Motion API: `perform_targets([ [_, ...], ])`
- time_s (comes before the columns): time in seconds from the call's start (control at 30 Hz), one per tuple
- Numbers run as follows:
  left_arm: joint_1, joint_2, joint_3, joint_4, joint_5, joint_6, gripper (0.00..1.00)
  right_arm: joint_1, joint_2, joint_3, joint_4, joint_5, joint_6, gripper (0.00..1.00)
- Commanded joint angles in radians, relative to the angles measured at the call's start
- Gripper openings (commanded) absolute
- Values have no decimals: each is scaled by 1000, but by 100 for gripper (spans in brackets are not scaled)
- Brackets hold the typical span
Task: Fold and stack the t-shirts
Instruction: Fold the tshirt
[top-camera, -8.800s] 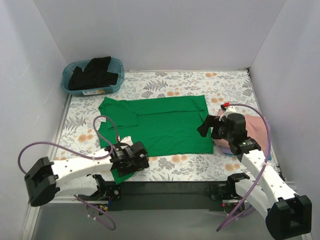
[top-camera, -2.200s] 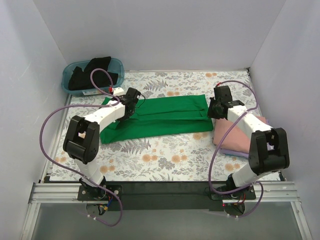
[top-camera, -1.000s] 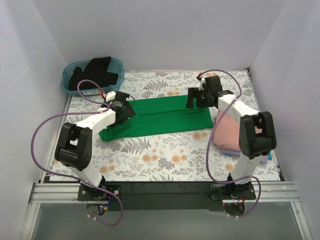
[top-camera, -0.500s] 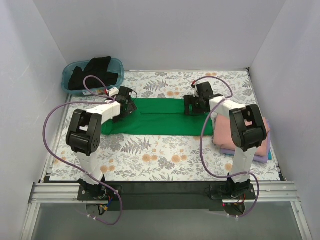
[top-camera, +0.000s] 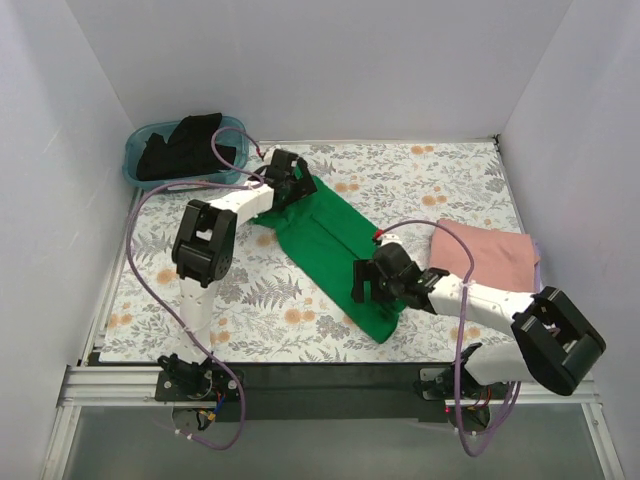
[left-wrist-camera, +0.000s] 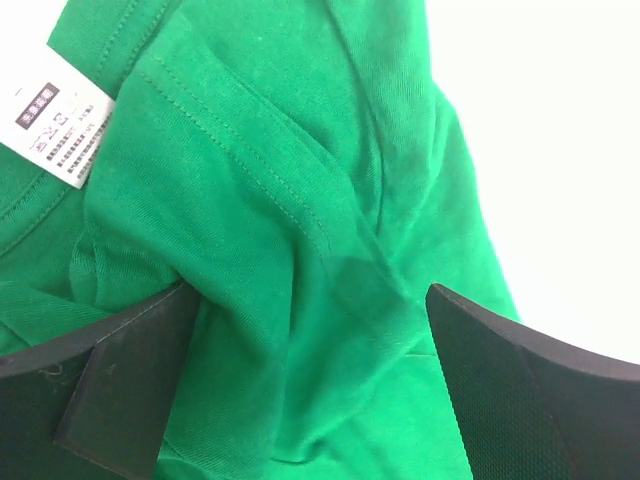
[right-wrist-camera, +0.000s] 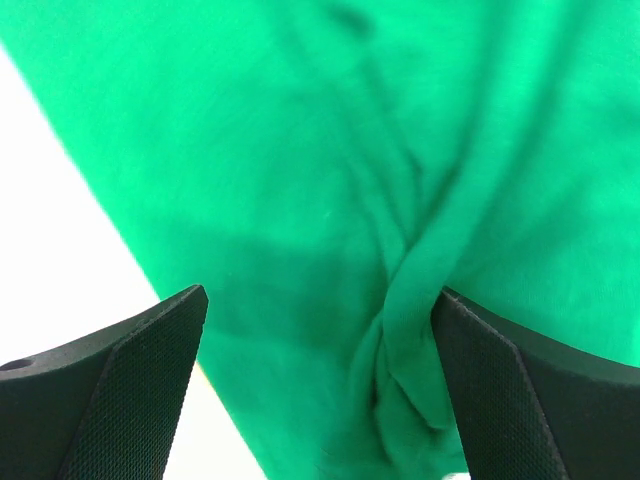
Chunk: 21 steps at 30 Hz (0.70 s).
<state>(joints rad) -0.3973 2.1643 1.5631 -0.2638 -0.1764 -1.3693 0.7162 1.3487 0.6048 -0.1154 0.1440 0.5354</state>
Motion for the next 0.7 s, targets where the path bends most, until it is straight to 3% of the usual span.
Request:
perform_targets([
  [0.0, -34, 159, 93, -57, 213, -27, 98, 136, 4, -109, -87, -72, 234, 98],
  [0.1, -43, 273, 283, -142, 190, -36, 98, 303, -13, -103, -63, -73, 294, 98],
  [0.27, -43, 472, 666, -232, 190, -8, 98, 420, 21, -13, -49, -90, 308, 98],
  [0.33, -41, 535, 736, -232, 158, -2, 98, 460, 42, 16, -56, -96, 299, 98],
  [0.5, -41, 555, 755, -114, 152, 32, 98, 528, 47, 70, -95, -104, 272, 98],
  [0.67, -40, 548, 767, -91, 132, 35, 98, 563, -9, 134, -188, -15, 245, 98],
])
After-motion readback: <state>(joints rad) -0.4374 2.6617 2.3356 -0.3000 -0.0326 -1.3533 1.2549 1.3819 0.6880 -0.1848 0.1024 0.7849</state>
